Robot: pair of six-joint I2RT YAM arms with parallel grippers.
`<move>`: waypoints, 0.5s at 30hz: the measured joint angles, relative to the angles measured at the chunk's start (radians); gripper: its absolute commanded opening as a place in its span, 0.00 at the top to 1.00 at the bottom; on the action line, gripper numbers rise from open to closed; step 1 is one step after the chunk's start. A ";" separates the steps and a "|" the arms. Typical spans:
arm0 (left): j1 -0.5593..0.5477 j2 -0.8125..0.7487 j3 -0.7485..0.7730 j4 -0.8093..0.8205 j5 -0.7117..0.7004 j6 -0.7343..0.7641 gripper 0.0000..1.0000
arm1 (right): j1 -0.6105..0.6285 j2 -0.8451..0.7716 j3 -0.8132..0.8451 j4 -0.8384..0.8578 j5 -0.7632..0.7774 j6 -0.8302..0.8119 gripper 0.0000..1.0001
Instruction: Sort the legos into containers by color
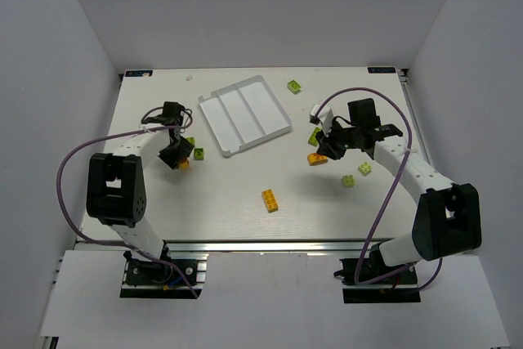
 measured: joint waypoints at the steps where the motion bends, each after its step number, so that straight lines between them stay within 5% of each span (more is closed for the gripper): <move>1: -0.002 -0.013 0.013 -0.002 0.005 0.024 1.00 | 0.000 0.000 0.000 0.000 0.000 0.002 0.87; 4: -0.010 -0.103 0.021 0.040 0.072 0.112 1.00 | 0.000 -0.004 0.000 0.001 -0.004 0.021 0.98; 8: -0.029 -0.190 0.032 0.161 0.235 0.210 1.00 | 0.000 -0.006 0.000 0.000 -0.008 0.048 0.97; 12: -0.060 -0.076 0.138 0.234 0.356 0.278 1.00 | 0.000 -0.003 0.003 -0.001 -0.008 0.075 0.79; 15: -0.077 0.077 0.261 0.255 0.384 0.312 0.91 | 0.000 0.008 0.016 -0.006 -0.004 0.085 0.69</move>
